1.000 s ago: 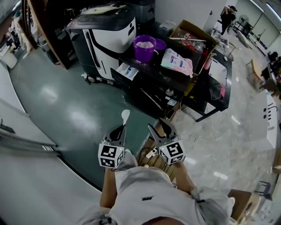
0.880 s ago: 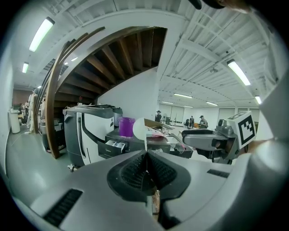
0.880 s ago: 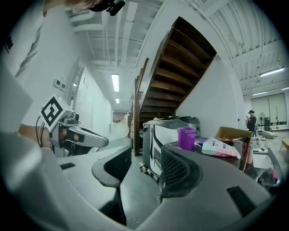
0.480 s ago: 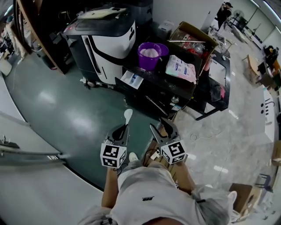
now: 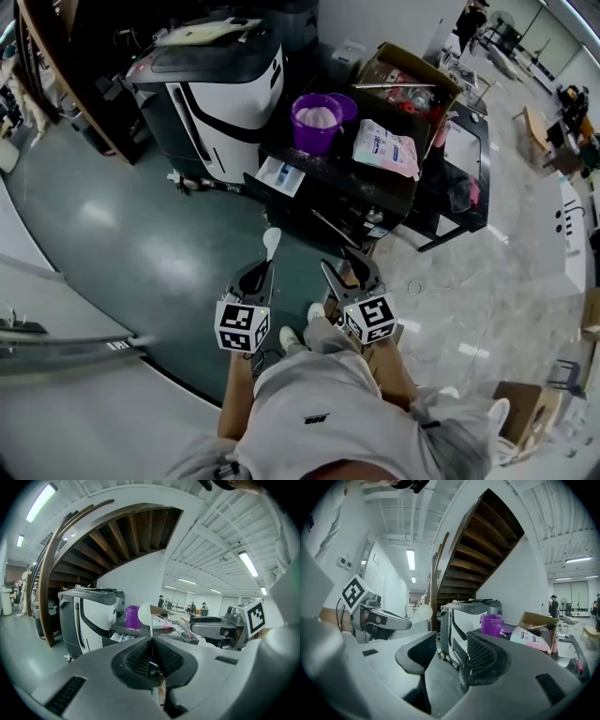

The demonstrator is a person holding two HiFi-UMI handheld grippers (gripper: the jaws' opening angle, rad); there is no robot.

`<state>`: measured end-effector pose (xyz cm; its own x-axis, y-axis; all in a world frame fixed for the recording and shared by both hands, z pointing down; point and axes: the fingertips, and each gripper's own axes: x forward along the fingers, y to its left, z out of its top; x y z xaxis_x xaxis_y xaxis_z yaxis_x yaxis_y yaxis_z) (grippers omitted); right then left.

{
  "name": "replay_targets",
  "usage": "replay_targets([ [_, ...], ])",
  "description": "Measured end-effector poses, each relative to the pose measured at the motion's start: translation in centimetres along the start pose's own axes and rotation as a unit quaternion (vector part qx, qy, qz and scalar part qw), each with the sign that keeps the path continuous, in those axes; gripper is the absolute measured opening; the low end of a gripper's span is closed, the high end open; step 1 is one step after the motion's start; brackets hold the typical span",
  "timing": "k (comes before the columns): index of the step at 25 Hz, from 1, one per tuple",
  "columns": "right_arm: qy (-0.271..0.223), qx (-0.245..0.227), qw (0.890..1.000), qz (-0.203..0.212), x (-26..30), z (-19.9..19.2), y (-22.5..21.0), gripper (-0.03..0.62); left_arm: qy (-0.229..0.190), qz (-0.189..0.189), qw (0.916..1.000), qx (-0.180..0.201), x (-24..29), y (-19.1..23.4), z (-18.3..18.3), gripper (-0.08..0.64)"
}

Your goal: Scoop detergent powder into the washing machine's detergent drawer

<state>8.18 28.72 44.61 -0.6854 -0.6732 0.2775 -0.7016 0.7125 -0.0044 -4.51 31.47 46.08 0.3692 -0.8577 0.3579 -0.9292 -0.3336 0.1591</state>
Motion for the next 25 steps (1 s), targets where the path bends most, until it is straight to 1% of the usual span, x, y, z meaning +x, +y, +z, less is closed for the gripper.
replay_targets([
  [3, 0.000, 0.000, 1.000, 0.001, 1.4, 0.3, -1.3, 0.187, 0.002, -0.002, 1.0000, 0.001, 1.5, 0.5, 0.7, 0.015],
  [9, -0.007, -0.011, 1.000, 0.018, 4.1, 1.9, -4.3, 0.187, 0.007, 0.004, 0.9999, 0.009, 4.9, 1.4, 2.8, 0.015],
  [15, -0.009, -0.001, 1.000, 0.025, 6.6, 2.4, -8.2, 0.187, 0.011, 0.009, 0.9998, 0.012, 9.3, 1.7, 4.8, 0.015],
  [25, -0.011, -0.003, 0.998, 0.057, 10.3, 3.4, -12.9, 0.186, 0.008, 0.038, 0.9992, 0.009, 14.6, 2.6, 7.3, 0.015],
])
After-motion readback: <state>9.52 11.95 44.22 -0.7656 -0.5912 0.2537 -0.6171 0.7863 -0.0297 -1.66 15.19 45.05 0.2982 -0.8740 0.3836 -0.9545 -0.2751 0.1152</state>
